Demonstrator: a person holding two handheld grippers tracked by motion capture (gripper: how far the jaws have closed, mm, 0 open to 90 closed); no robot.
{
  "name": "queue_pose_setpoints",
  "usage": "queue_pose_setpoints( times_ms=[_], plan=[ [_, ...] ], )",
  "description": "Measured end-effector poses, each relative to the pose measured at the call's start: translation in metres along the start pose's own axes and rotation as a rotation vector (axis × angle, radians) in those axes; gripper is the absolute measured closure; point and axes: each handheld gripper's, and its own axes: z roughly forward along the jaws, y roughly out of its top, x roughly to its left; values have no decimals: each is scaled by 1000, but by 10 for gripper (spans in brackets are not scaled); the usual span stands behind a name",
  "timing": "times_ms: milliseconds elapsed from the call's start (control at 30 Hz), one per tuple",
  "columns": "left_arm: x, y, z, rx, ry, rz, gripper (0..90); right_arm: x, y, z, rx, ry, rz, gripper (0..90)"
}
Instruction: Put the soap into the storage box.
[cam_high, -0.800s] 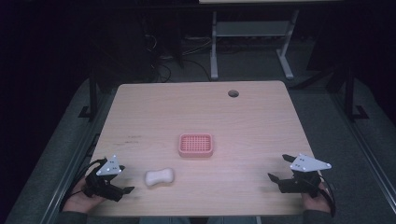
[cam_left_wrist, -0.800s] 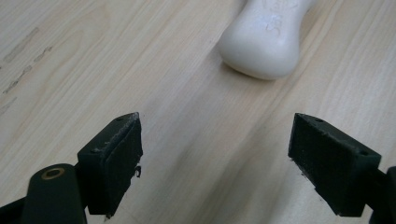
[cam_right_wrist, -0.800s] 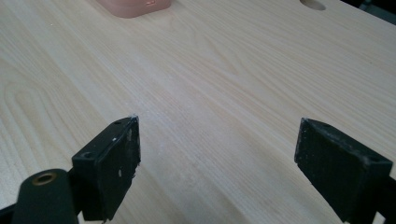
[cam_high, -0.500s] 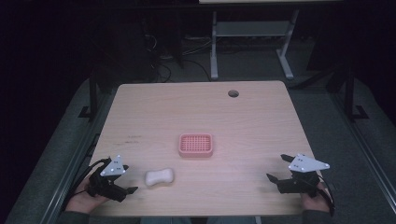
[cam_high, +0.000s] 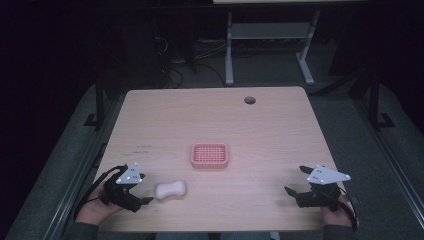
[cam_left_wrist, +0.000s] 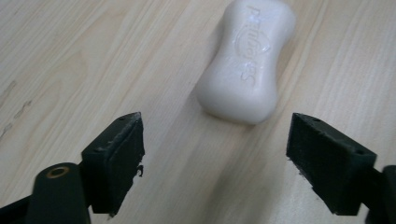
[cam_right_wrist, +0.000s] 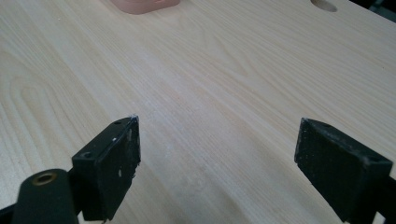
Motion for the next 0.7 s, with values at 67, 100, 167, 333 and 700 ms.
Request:
queue_pose_setpoints(
  times_ms=[67, 100, 167, 333, 700],
  plan=[
    [-1, 3, 0, -3, 0, 10, 195, 1, 0, 0, 2, -1, 2, 136],
    [-1, 3, 0, -3, 0, 10, 195, 1, 0, 0, 2, -1, 2, 136],
    [-2, 6, -1, -12, 1, 15, 195, 1, 1, 0, 5, 1, 1, 136],
    [-2, 11, 1, -8, -8, 31, 195, 3, 1, 1, 8, 1, -10, 136],
    [-4, 23, 7, -2, -36, 65, 204, 5, 2, 2, 20, 5, -18, 136]
  ],
)
